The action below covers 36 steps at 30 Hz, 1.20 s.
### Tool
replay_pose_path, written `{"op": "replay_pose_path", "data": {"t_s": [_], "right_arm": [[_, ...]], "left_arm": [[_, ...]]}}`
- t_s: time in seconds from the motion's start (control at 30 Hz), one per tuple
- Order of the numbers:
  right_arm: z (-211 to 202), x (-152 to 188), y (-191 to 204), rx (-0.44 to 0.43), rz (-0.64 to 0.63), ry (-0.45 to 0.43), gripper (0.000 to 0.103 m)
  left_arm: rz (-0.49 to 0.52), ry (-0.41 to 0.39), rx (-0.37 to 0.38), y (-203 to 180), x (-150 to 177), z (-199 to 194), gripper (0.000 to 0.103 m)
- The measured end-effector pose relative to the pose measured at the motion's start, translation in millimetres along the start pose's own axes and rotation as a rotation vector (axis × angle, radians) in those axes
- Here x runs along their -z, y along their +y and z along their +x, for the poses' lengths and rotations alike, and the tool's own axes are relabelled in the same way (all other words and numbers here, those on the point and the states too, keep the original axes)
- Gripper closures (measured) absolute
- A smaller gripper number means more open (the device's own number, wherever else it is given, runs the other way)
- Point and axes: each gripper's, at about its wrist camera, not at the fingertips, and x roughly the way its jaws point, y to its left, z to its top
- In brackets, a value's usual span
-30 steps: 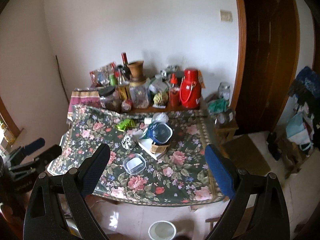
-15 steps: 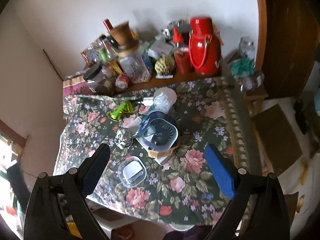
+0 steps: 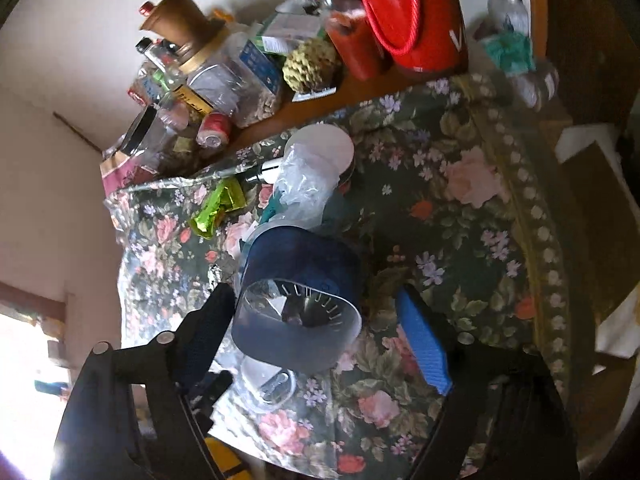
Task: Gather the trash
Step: 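Grasp the clear plastic container with the left gripper while the right gripper lifts the blue cup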
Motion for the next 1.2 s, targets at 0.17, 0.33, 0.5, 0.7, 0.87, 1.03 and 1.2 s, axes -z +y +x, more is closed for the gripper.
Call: {"op": "replay_pose_path", "data": {"t_s": [0.17, 0.33, 0.5, 0.7, 0.87, 1.03, 1.2], "right_arm": [[6.0, -3.7, 8.3, -0.003, -0.078, 0.021, 0.040], [1.5, -3.9, 13.9, 0.000, -0.158, 0.006, 0.041], [-11.5, -2.9, 20.0, -0.010, -0.241, -0.016, 0.042], [-33.0, -2.3, 28.6, -0.019, -0.346, -0.056, 0.043], [-52.7, -3.7, 31.4, -0.026, -0.379, -0.100, 0.043], [-77.3, 2.7, 34.6, 0.004, -0.394, -0.166, 0.043], [-106.7, 20.0, 39.6, 0.040, -0.374, -0.236, 0.043]], "left_arm": [[-0.022, -0.003, -0.021, -1.9, -2.6, 11.0, 0.080], [-0.005, -0.007, -0.063, -7.7, -5.6, 15.6, 0.096], [0.032, -0.009, -0.085, -14.1, -6.8, 14.6, 0.102], [0.053, -0.074, -0.090, -21.2, -7.8, -12.3, 0.102], [0.054, -0.134, -0.084, -26.9, -7.0, -43.1, 0.102], [0.108, -0.229, -0.075, -37.7, -7.3, -87.3, 0.102], [0.164, -0.331, -0.040, -37.2, 1.7, -138.4, 0.102]]}}
